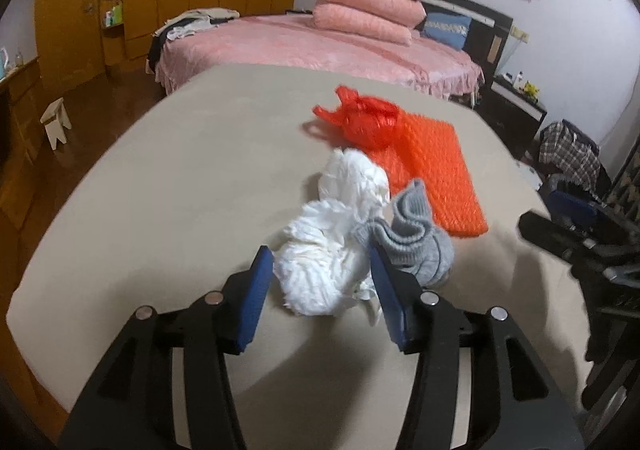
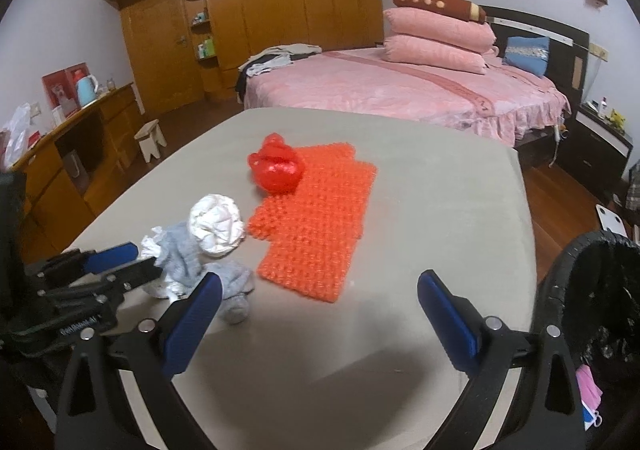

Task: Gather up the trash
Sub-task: 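Grasp the white crumpled tissue with the left tool, then grasp the grey sock with the right tool while the left tool holds the tissue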

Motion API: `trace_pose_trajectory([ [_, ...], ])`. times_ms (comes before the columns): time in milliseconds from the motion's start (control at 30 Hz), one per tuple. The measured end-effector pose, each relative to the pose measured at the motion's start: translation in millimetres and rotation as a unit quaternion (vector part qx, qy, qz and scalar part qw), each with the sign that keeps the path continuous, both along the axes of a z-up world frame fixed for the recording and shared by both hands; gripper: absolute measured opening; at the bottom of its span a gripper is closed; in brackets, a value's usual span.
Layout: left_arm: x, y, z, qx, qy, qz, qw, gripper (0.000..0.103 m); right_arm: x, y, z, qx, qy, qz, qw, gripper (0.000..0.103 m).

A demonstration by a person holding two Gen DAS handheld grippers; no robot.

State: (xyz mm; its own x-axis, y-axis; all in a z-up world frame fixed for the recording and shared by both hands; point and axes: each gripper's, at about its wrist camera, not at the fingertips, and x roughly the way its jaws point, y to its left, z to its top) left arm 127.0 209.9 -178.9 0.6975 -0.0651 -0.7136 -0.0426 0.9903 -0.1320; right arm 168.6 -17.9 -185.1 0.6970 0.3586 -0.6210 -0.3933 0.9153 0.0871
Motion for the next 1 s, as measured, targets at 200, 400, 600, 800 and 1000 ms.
trace_pose_trajectory([
  [200, 9.6, 1.1, -15.8, -0.013, 0.02, 0.011, 0.9997, 0.05, 0.4, 0.6, -2.1, -0.003, 0.002, 0.003, 1.0, 0.096],
  [400, 3.1, 11.3, -5.7, -0.028, 0.003, 0.027, 0.9992, 0.038, -2.3, 11.8, -5.7, -0.005, 0.004, 0.022, 1.0, 0.096],
  [600, -12.0, 31.7, 10.1, 0.002, -0.016, 0.065, 0.9978, 0.038, -3.2, 32.1, -7.4, -0.002, 0.007, 0.047, 0.999, 0.096],
  [800, -21.6, 47.8, 16.7, 0.027, -0.024, 0.08, 0.9962, 0.038, -1.6, 61.2, -9.8, -0.002, 0.007, 0.069, 0.998, 0.094],
  [1000, -27.4, 57.9, 20.5, 0.026, -0.027, 0.089, 0.9953, 0.038, 7.9, 85.7, -23.3, -0.016, 0.034, 0.083, 0.996, 0.083],
])
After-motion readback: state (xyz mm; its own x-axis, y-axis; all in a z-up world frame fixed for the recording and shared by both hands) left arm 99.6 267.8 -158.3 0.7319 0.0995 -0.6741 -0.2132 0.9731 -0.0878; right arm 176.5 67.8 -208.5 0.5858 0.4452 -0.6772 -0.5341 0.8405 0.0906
